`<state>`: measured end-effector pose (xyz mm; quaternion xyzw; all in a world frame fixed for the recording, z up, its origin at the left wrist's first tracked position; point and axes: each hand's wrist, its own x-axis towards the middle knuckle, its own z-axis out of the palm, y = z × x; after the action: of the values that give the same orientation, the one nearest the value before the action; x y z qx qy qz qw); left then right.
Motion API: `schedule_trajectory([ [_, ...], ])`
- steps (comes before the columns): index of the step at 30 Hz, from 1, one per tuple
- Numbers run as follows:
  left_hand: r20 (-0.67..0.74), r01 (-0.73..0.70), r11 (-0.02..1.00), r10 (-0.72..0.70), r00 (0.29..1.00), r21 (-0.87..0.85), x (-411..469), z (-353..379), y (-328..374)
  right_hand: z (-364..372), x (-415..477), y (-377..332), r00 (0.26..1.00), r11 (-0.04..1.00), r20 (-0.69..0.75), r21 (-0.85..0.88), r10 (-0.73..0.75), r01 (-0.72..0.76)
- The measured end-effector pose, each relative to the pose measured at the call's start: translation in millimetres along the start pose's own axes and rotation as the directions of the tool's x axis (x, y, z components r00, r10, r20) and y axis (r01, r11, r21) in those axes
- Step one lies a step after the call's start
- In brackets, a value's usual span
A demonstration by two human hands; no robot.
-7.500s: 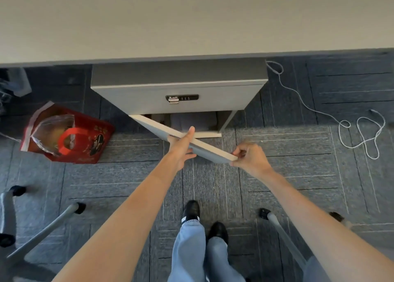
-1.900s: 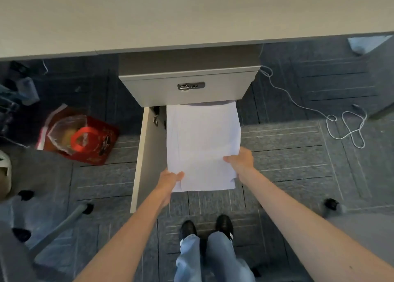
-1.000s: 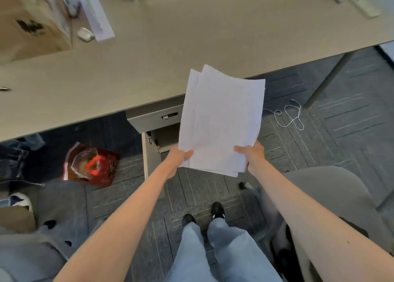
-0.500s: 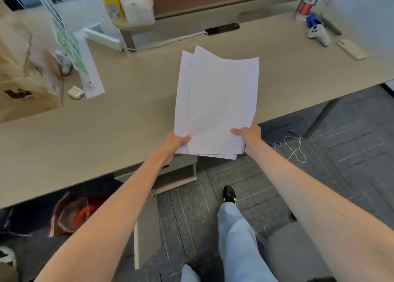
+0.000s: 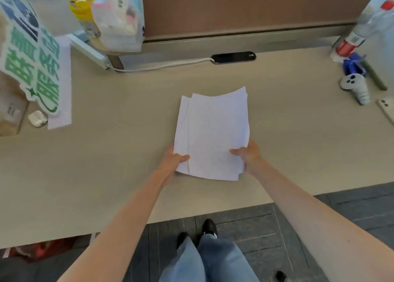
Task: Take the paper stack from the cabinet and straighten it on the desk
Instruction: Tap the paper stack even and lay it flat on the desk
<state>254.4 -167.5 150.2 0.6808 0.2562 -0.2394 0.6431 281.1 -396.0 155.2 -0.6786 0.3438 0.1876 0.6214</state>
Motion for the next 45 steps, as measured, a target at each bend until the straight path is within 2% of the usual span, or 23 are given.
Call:
schedule_trajectory([
  [2, 0.030, 0.061, 0.998, -0.061, 0.998, -0.009, 11.2, -2.3, 7.0, -1.6, 11.4, -3.6, 0.999, 0.999, 0.009, -0.040, 0.034, -0.034],
  [5, 0.185, 0.199, 0.971, -0.173, 0.967, -0.130, 26.2, -5.9, 12.0, -10.2, 25.2, -6.0, 0.992, 0.992, 0.021, -0.011, 0.122, -0.122],
  [8, 0.272, 0.263, 0.944, -0.205, 0.940, -0.199, 41.6, -7.7, 26.8, -22.4, 47.8, -12.0, 0.977, 0.977, -0.009, 0.030, 0.213, -0.213],
  [13, 0.406, 0.310, 0.950, -0.273, 0.872, -0.027, 59.7, -3.4, 50.4, -37.4, 62.4, -24.3, 0.982, 0.950, 0.112, -0.290, 0.154, -0.116],
  [17, 0.336, 0.243, 0.968, -0.251, 0.908, 0.065, 69.9, 4.6, 42.6, -39.1, 65.9, -20.1, 0.978, 0.959, 0.178, -0.278, 0.112, -0.059],
  [20, 0.245, 0.182, 0.983, -0.184, 0.952, 0.031, 68.5, 7.7, 35.3, -32.3, 58.7, -25.9, 0.956, 0.982, 0.280, -0.183, 0.089, -0.038],
  [24, 0.203, 0.048, 0.998, -0.040, 0.978, -0.037, 62.1, 1.1, 44.8, -14.8, 47.3, -48.8, 0.917, 0.999, 0.396, -0.037, 0.050, -0.038],
  [29, 0.150, -0.122, 0.988, 0.135, 0.979, -0.091, 47.6, -16.0, 87.6, 3.5, 31.1, -89.1, 0.910, 0.984, 0.375, 0.076, -0.176, 0.160],
  [33, 0.052, -0.273, 0.956, 0.279, 0.959, -0.104, 35.8, -23.1, 107.1, 11.7, 22.8, -105.1, 0.891, 0.944, 0.312, 0.105, -0.329, 0.312],
  [37, -0.039, -0.320, 0.938, 0.317, 0.947, -0.136, 34.4, -28.3, 96.5, 23.3, 27.0, -94.8, 0.909, 0.941, 0.243, 0.083, -0.340, 0.329],
  [40, -0.041, -0.328, 0.925, 0.327, 0.944, -0.191, 34.6, -29.6, 92.2, 32.7, 22.3, -93.5, 0.913, 0.940, 0.225, 0.113, -0.340, 0.323],
  [45, 0.014, -0.406, 0.894, 0.416, 0.909, -0.190, 30.5, -40.3, 102.4, 27.6, 19.5, -100.7, 0.851, 0.897, 0.283, 0.129, -0.442, 0.423],
])
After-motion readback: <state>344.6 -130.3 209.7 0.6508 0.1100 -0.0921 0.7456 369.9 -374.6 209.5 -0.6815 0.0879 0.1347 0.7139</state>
